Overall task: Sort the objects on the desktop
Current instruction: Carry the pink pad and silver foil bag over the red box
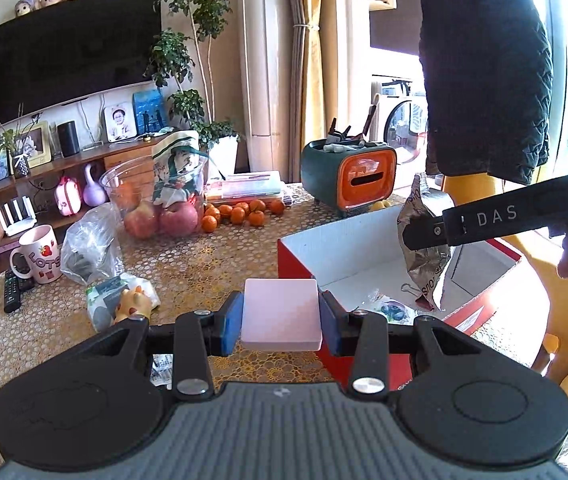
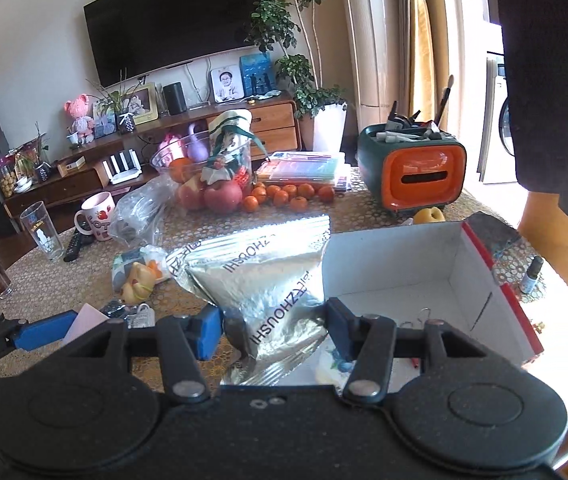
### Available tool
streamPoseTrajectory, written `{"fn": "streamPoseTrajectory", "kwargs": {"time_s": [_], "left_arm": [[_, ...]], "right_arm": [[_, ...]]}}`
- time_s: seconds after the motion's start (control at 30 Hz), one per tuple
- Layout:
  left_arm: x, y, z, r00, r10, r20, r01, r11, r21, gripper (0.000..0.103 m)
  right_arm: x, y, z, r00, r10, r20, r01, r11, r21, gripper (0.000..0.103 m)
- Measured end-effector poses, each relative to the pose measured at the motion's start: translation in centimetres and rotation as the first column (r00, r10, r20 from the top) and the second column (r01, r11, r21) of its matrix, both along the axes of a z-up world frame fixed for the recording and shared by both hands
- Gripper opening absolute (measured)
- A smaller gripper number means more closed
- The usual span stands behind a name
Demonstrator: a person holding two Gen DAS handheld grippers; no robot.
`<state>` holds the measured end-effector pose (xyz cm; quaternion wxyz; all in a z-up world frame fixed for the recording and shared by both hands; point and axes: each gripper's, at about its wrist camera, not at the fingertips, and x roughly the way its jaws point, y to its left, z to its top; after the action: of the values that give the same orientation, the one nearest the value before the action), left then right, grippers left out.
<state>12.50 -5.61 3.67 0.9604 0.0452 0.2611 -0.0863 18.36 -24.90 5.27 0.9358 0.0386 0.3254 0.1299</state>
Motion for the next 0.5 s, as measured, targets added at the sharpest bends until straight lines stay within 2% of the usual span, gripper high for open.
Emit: {"fn": "streamPoseTrajectory", "kwargs": {"time_s": [0.5], "left_arm": [[5.0, -6.8, -0.7, 0.993, -0.111, -0.034, 0.113, 0.992, 0.054, 0.04]], "right_arm": [[2.2, -6.9, -2.2, 0.993, -0.113, -0.043, 0.112, 0.994, -0.02, 0.053]]}}
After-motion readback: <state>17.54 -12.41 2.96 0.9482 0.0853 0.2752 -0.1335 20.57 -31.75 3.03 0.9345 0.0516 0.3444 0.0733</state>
